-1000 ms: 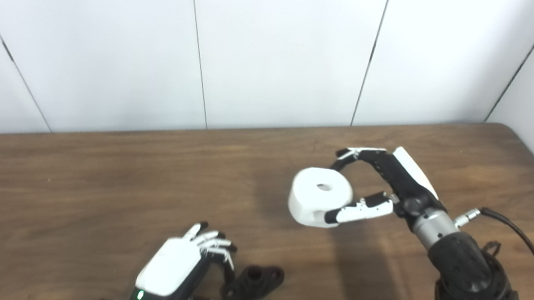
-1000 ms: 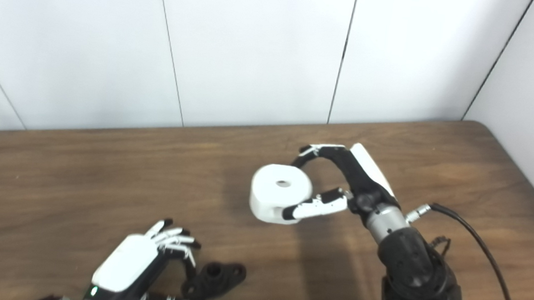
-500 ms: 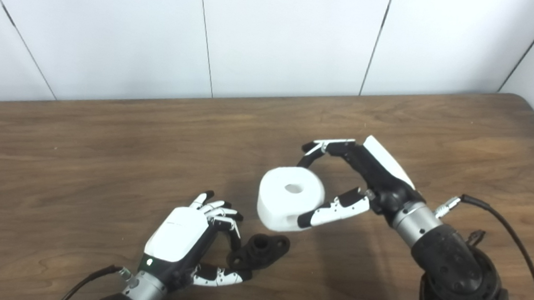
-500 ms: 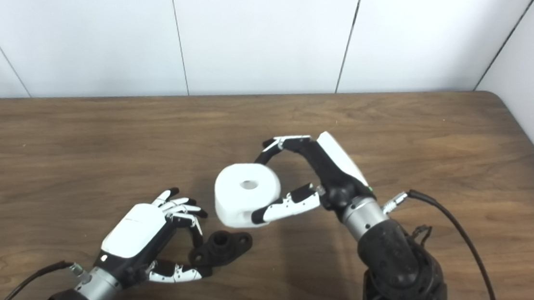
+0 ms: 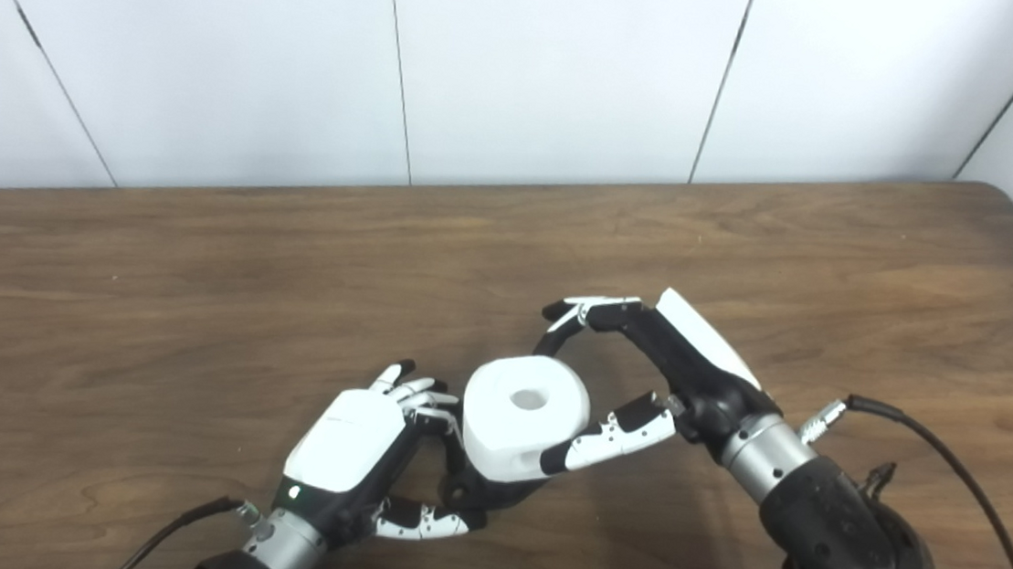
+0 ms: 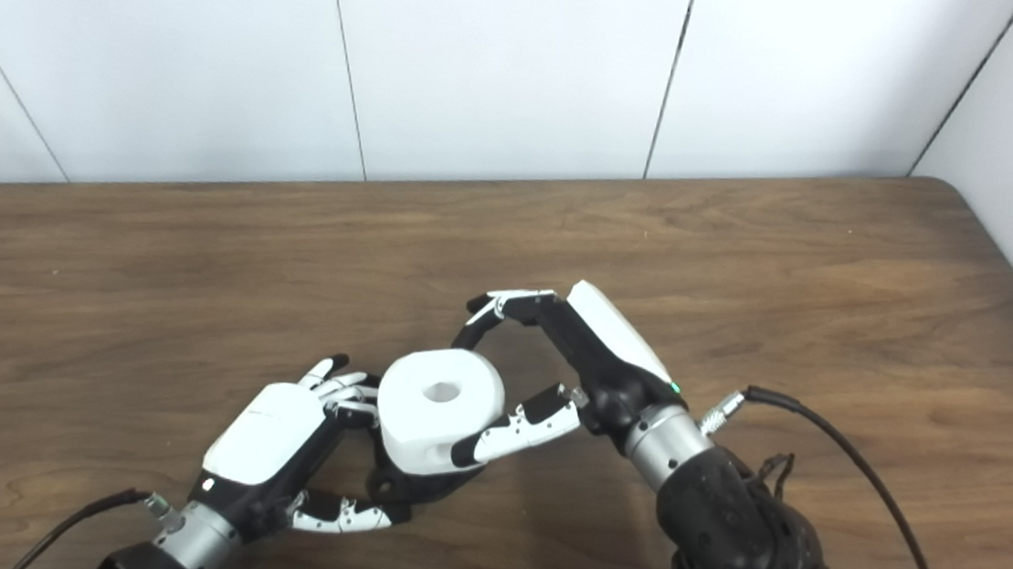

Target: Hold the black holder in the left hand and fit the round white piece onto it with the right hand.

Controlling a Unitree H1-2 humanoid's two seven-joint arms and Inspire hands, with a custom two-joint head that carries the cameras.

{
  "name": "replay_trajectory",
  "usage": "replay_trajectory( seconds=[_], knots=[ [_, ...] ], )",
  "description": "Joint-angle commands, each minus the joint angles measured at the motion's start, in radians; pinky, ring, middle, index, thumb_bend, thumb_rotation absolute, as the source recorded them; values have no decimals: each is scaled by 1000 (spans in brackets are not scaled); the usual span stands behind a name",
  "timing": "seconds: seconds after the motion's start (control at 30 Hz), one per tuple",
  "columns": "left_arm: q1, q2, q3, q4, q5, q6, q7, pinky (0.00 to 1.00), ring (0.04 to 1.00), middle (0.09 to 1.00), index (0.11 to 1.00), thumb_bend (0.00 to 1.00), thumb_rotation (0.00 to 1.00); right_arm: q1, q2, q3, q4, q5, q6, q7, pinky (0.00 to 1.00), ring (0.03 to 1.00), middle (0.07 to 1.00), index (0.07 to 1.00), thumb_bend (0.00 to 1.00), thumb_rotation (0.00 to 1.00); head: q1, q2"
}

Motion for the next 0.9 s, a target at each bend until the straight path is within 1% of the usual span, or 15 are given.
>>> replay_trajectory(
  seconds=[0.0,0.17,0.47,0.87],
  knots=[
    [-5,-1,-17,12,31,1,-28,999,877,778,486,522,51,-19,-2,8,-8,14,-9,-42,850,862,804,482,525,140,0,0],
    [-5,-1,-18,11,30,3,-27,994,874,776,486,522,51,-9,-17,31,14,24,-11,-84,854,867,808,483,525,139,0,1],
    [-5,0,-19,3,30,6,-32,999,875,778,486,522,51,-7,-34,59,35,36,-11,-133,851,864,806,483,525,138,-4,7],
    [-5,-4,-21,9,34,9,-31,996,875,776,486,522,51,-1,-45,91,48,41,-9,-165,844,859,798,483,525,138,-1,4]
  ],
)
